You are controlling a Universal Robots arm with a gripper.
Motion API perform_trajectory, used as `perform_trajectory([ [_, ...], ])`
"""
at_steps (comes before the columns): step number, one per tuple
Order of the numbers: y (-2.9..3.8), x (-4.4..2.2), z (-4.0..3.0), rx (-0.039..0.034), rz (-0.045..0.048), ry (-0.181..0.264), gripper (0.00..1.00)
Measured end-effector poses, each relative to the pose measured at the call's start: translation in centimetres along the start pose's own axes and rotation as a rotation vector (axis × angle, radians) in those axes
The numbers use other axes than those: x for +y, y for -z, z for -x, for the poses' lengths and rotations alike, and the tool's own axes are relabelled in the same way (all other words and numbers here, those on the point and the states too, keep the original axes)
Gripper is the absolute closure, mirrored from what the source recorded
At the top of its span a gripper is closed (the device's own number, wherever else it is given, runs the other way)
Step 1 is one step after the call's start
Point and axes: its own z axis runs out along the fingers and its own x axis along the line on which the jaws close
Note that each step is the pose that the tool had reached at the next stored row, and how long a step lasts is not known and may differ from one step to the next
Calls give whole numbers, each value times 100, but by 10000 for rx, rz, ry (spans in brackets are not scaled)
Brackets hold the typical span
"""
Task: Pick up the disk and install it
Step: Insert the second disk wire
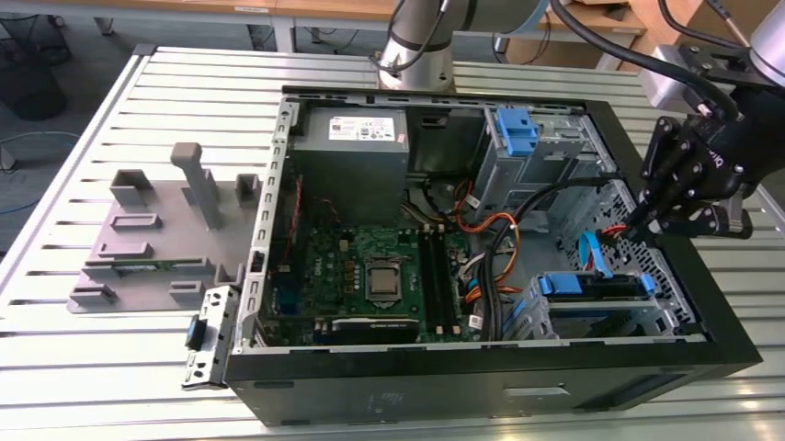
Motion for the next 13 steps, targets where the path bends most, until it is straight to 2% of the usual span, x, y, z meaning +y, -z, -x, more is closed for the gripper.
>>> perform_trajectory([
  [6, -5, -1, -3, -17, -15, -698, 76],
  [13, -6, -1, -3, -19, -17, -739, 76],
])
